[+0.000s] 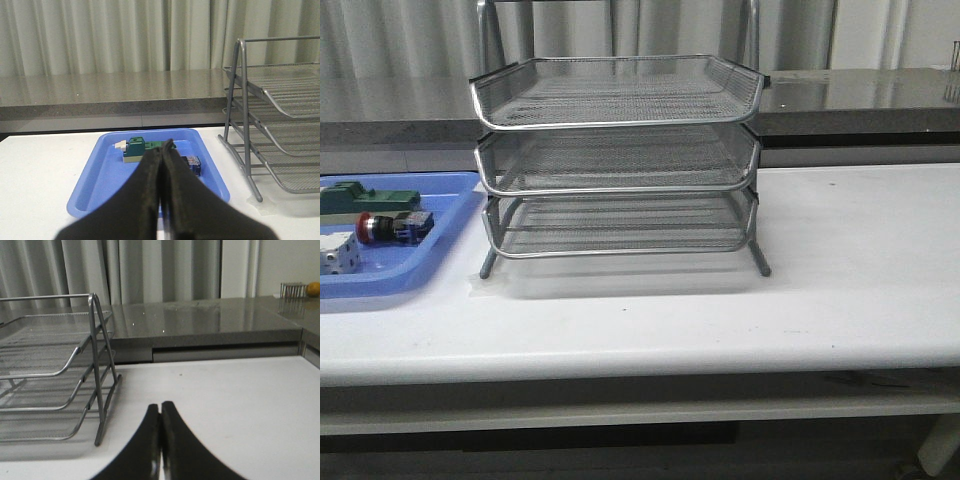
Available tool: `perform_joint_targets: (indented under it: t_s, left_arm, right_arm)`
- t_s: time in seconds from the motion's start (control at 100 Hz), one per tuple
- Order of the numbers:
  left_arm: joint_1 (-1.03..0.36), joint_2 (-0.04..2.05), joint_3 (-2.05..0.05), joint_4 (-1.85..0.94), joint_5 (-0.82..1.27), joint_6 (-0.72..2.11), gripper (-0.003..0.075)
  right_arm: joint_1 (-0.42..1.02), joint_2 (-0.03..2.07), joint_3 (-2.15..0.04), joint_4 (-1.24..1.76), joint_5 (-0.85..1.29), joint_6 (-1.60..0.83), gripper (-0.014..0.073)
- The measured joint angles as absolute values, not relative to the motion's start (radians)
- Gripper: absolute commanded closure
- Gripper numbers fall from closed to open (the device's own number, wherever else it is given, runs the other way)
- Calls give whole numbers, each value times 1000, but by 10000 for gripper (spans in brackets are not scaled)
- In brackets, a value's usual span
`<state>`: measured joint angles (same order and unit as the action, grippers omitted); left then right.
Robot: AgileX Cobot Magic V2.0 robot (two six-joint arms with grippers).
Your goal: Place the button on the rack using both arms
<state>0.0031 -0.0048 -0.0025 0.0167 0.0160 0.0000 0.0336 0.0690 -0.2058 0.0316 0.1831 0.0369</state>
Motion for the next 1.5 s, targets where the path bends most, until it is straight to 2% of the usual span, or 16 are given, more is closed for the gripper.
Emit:
perform_joint_targets:
  t_s: [0.19,0.4,0.64,0.95,1.07,1.22,1.29,1.34,1.5]
  left_arm:
    - [3,-5,-3,17,16,0,741]
    - [3,-5,-3,17,16,0,741]
    - [3,-5,-3,17,16,0,741]
    - [3,-5,-3,17,16,0,741]
    - [3,-5,-3,17,16,0,741]
    - [3,-5,-3,17,16,0,741]
    - [3,-5,-3,17,14,0,741]
    - [3,-5,-3,17,14,0,741]
    - [3,-5,-3,17,14,0,741]
  right_arm:
    - [34,267,-413,79,419,39,663]
    - [34,517,-597,173,590,43,663]
    - [34,741,-671,265,611,43,663]
    - [34,912,-673,293,593,43,657]
    - [34,947,-673,316,593,43,554]
    - [34,959,-673,345,585,43,291]
    - [34,960,-673,359,580,43,212]
    - [34,960,-673,377,570,43,185]
    - [34,960,-673,474,509,43,183]
